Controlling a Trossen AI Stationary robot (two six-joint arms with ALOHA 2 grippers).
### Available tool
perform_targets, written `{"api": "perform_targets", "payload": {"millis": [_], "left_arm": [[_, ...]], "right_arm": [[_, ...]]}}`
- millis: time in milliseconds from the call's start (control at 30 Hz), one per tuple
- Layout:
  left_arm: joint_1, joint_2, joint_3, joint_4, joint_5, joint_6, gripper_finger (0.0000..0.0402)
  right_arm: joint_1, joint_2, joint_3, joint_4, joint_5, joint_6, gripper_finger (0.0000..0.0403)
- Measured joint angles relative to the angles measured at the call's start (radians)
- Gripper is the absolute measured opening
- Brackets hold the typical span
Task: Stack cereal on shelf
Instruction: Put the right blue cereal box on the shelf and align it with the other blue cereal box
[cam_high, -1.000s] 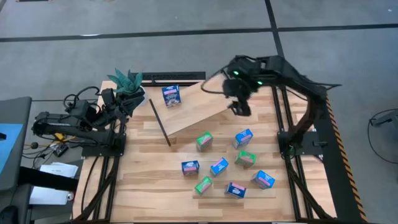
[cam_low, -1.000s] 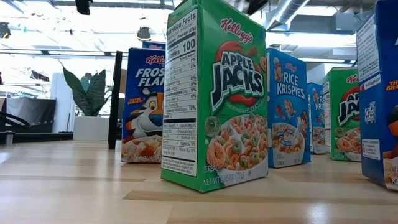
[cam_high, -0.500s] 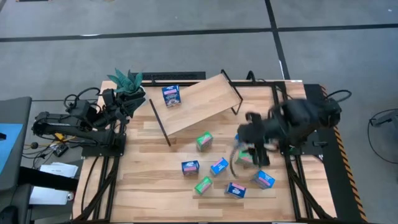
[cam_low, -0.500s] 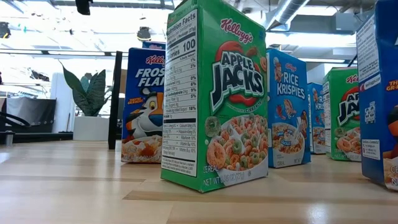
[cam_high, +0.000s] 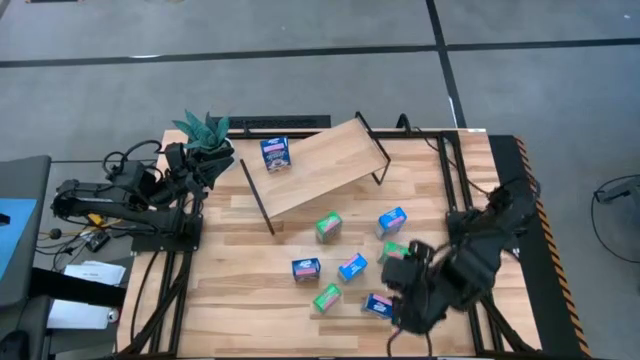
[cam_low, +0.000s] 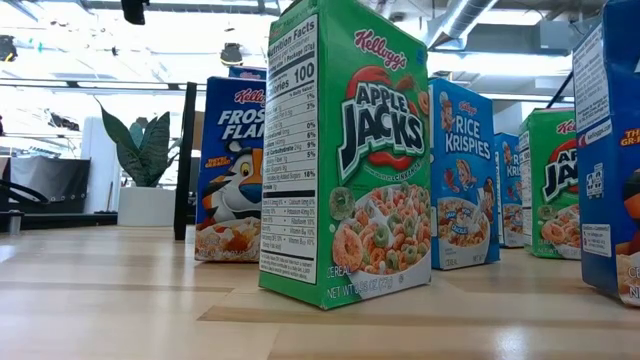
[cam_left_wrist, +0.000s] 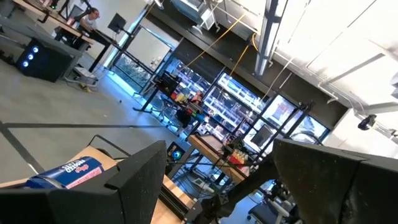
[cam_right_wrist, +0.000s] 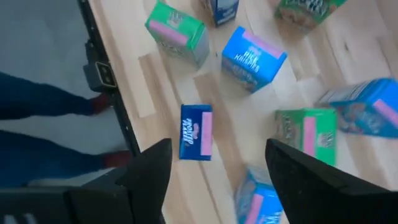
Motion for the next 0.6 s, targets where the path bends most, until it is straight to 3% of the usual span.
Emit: {"api": "perform_targets", "payload": {"millis": [267, 400, 600], "left_arm": [[0.0, 0.0, 0.0, -0.026, 0.0, 0.008, 0.0283], [0.0, 0.0, 0.0, -0.03, -0.001, 0.026, 0.0283], [0.0, 0.0, 0.0, -0.03, 0.028, 0.028, 0.0283]], "right_arm": [[0.021, 0.183, -0.001, -0.001, -0.111, 0.025, 0.0341], [0.016, 0.182, -0.001, 0.0, -0.076, 0.034, 0.036], [0.019, 0.176, 0.0, 0.004, -0.021, 0.067, 0.0357]]}}
